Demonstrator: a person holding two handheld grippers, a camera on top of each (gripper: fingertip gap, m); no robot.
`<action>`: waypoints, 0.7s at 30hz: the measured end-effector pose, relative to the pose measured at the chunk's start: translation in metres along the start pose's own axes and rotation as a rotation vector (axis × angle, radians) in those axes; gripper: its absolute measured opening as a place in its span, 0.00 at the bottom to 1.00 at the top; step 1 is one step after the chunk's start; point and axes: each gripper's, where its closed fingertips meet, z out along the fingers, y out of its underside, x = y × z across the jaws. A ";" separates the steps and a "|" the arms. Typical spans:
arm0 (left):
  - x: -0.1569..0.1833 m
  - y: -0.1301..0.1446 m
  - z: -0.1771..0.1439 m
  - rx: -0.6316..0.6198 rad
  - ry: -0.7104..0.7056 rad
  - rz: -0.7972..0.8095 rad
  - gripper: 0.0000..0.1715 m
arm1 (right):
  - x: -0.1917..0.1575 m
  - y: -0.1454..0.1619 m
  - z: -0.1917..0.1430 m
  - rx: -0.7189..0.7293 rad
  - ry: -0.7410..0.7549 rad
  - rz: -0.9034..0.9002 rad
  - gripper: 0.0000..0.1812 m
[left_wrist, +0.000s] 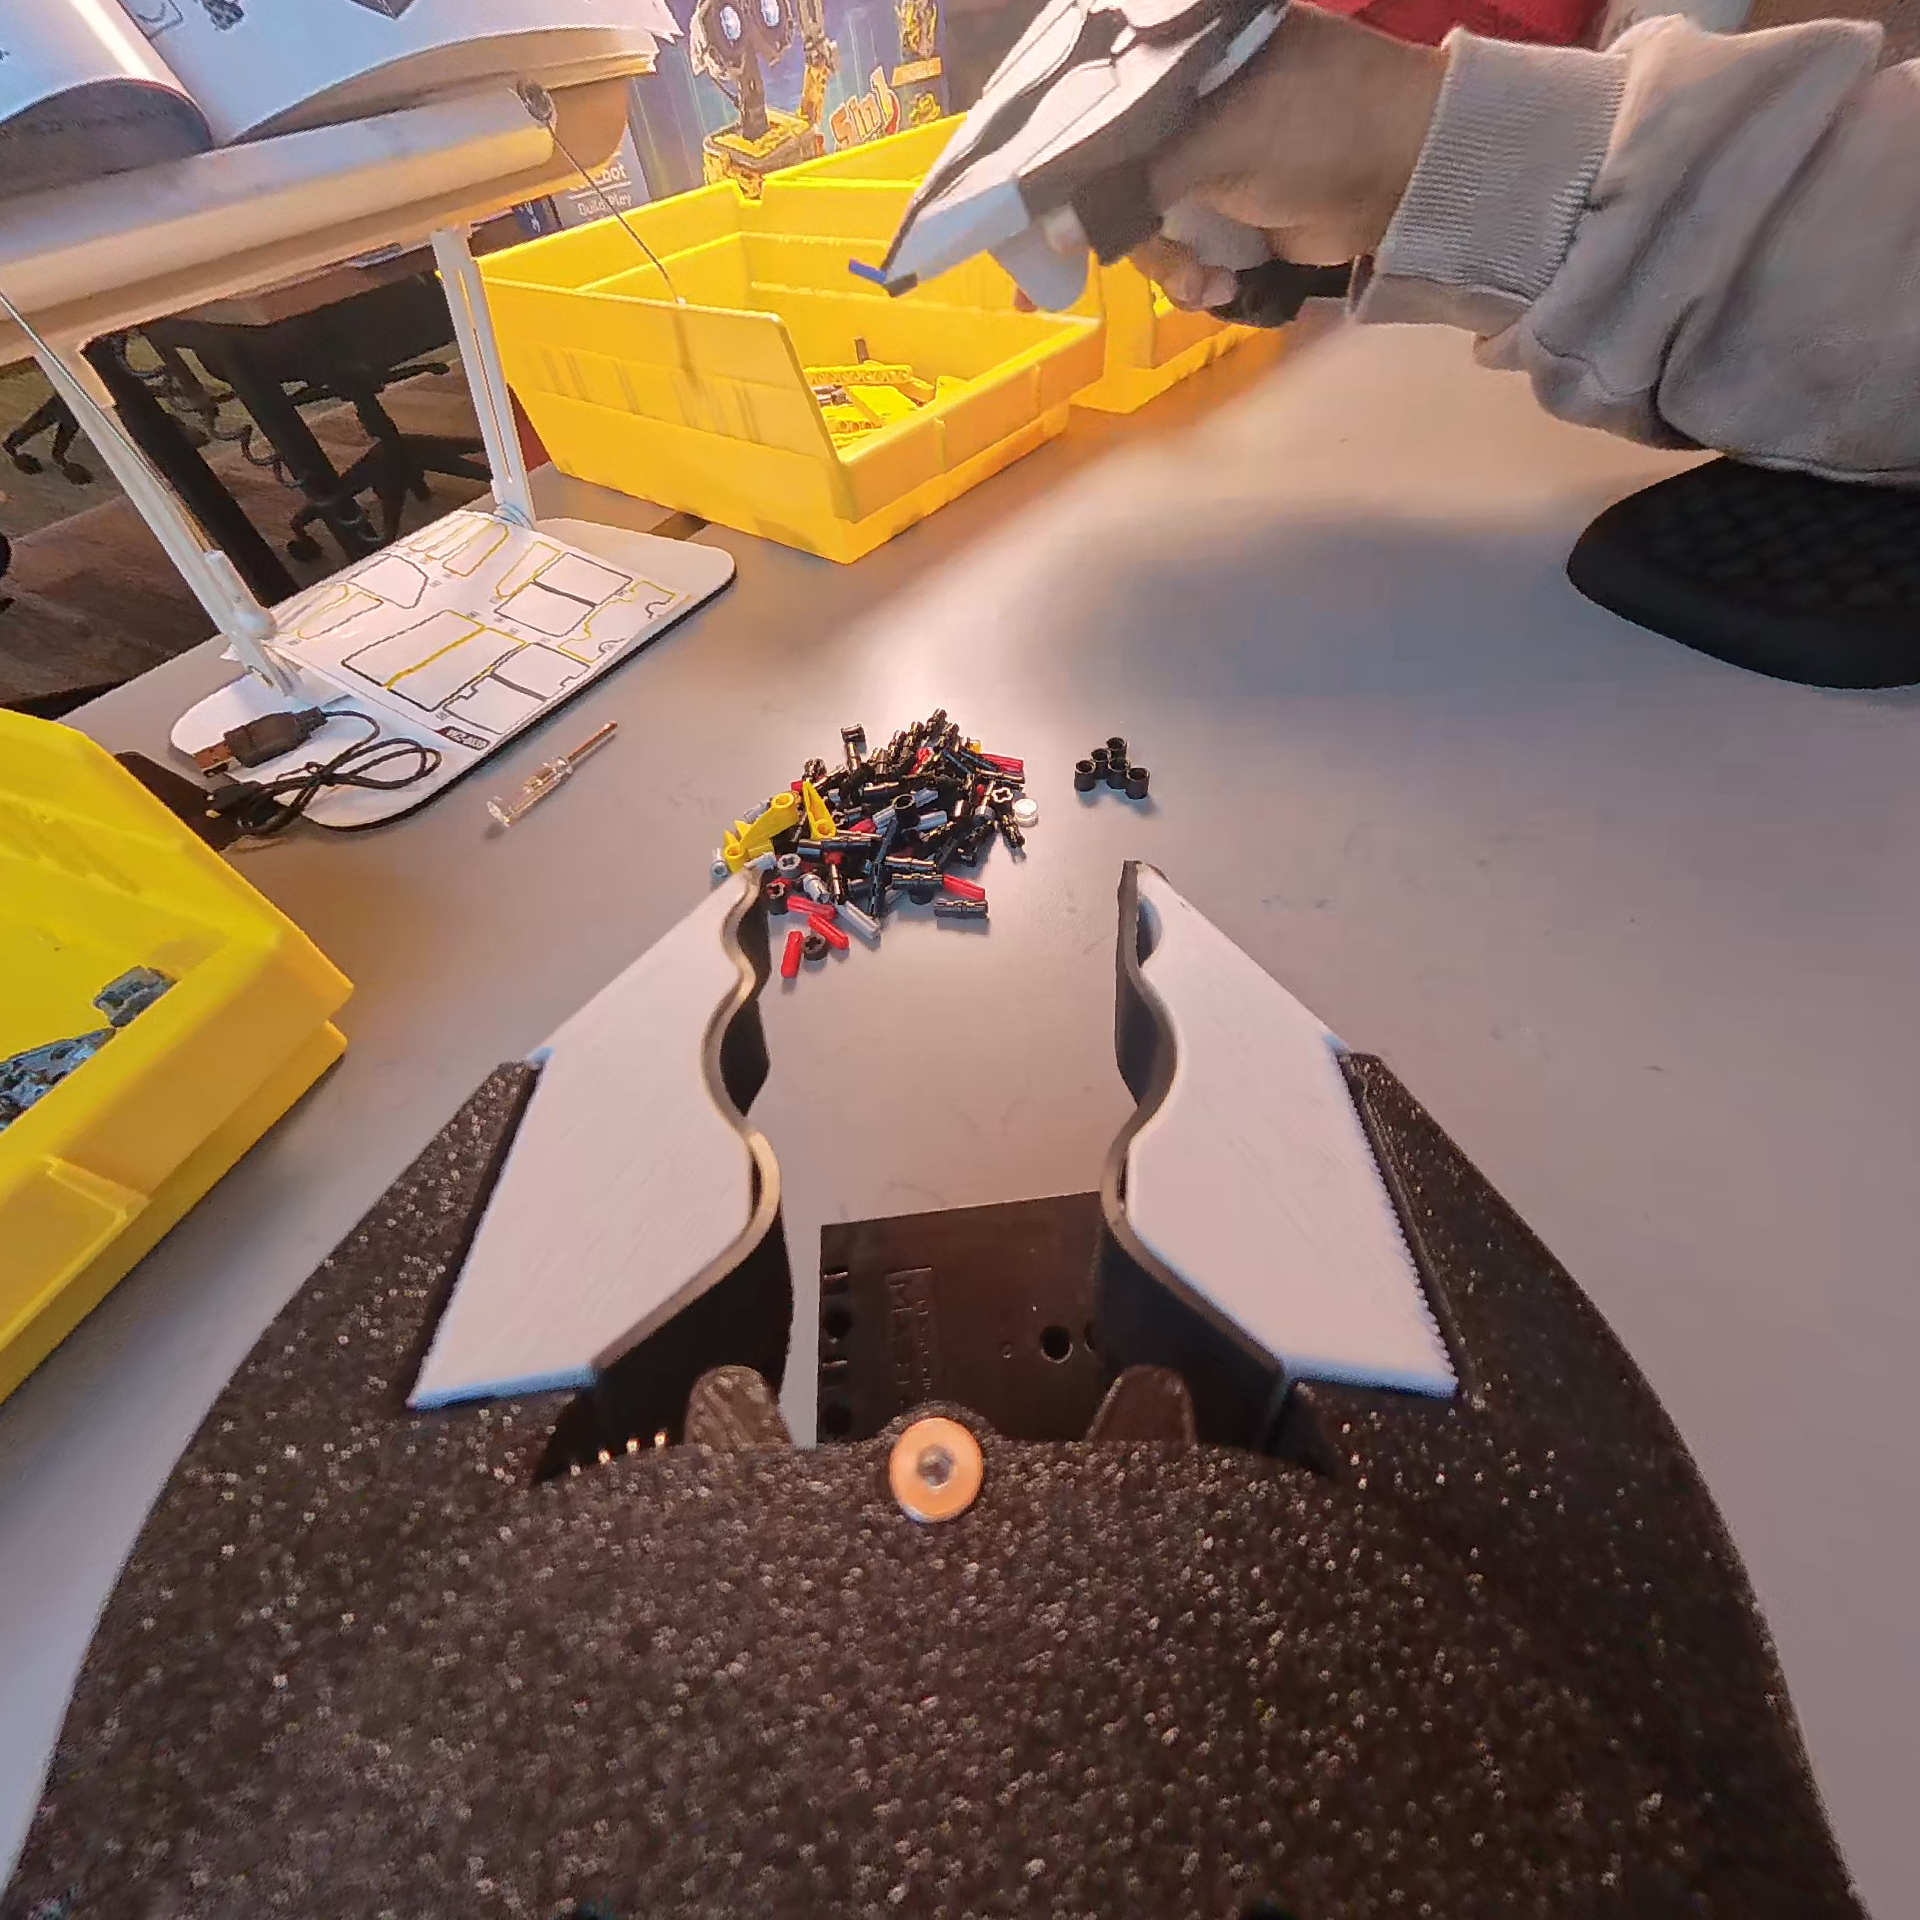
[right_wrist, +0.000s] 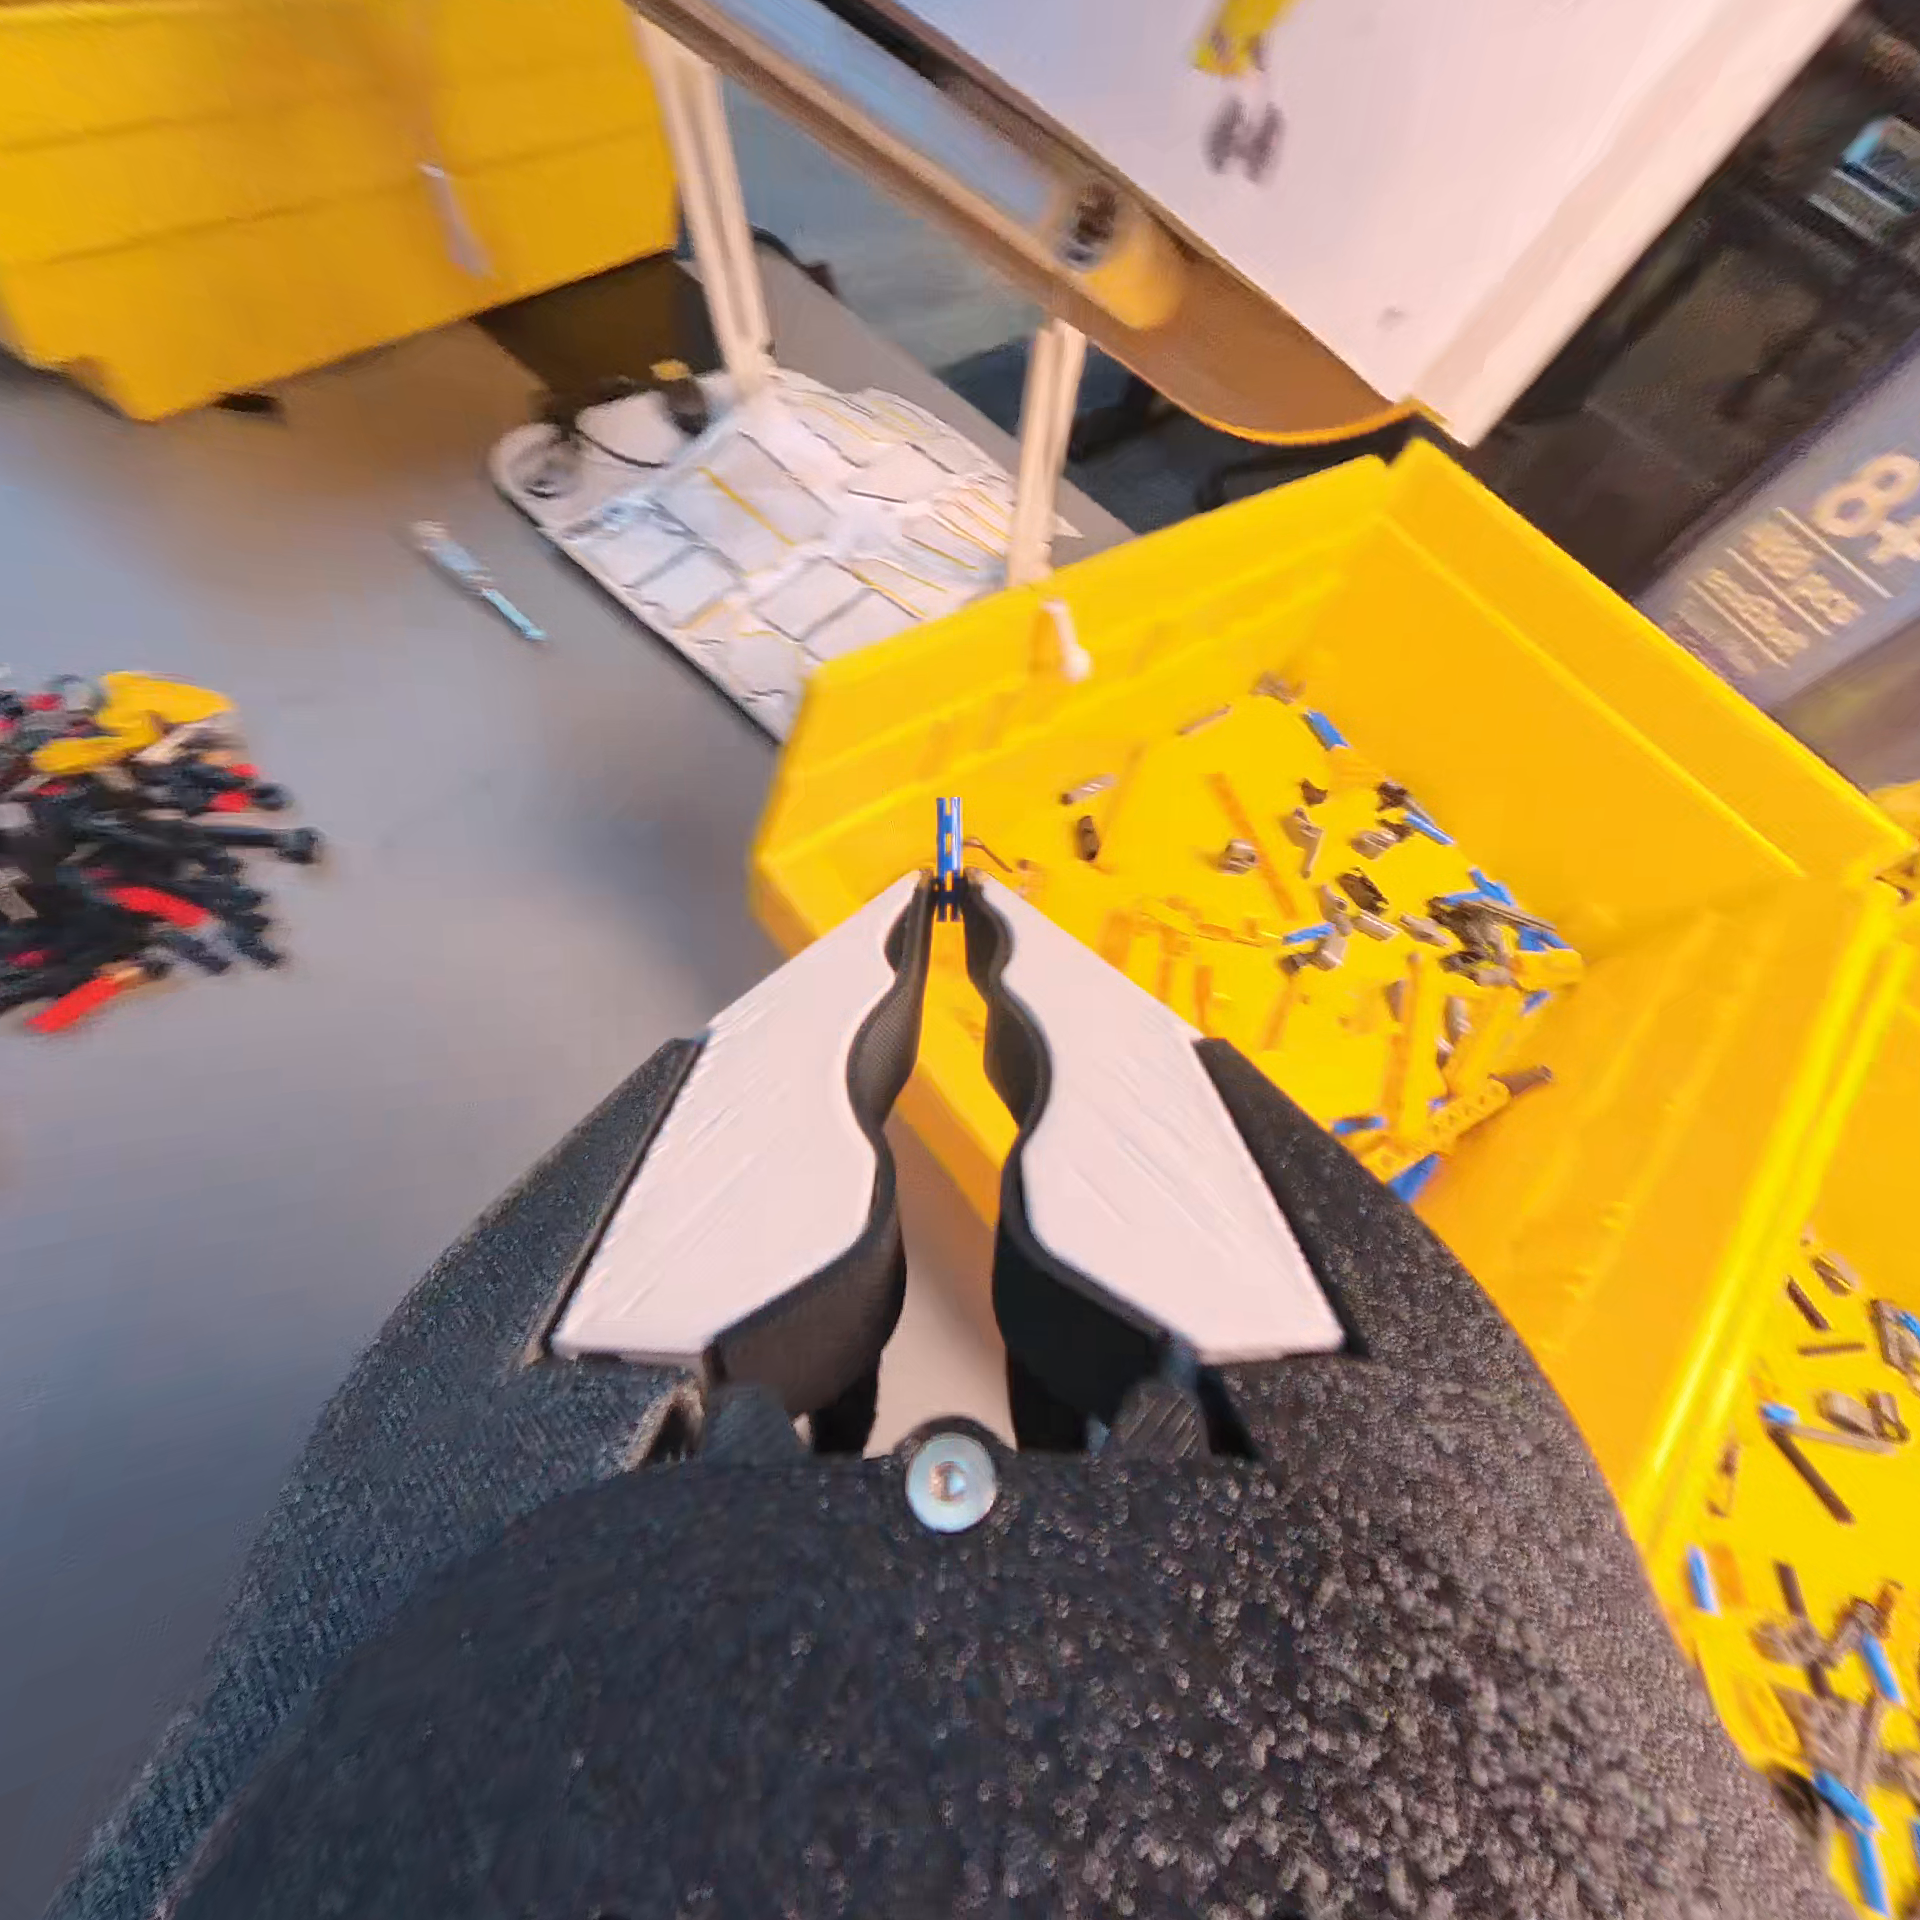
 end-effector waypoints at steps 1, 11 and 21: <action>-0.001 0.000 0.000 -0.001 -0.003 0.000 0.38 | 0.016 0.005 0.007 -0.023 0.061 0.013 0.02; -0.002 -0.001 -0.002 0.004 -0.001 -0.009 0.39 | 0.039 -0.013 0.002 0.114 0.274 -0.060 0.13; -0.011 0.003 -0.007 -0.033 -0.027 0.024 0.42 | -0.140 -0.028 -0.025 0.209 -0.293 -0.052 0.14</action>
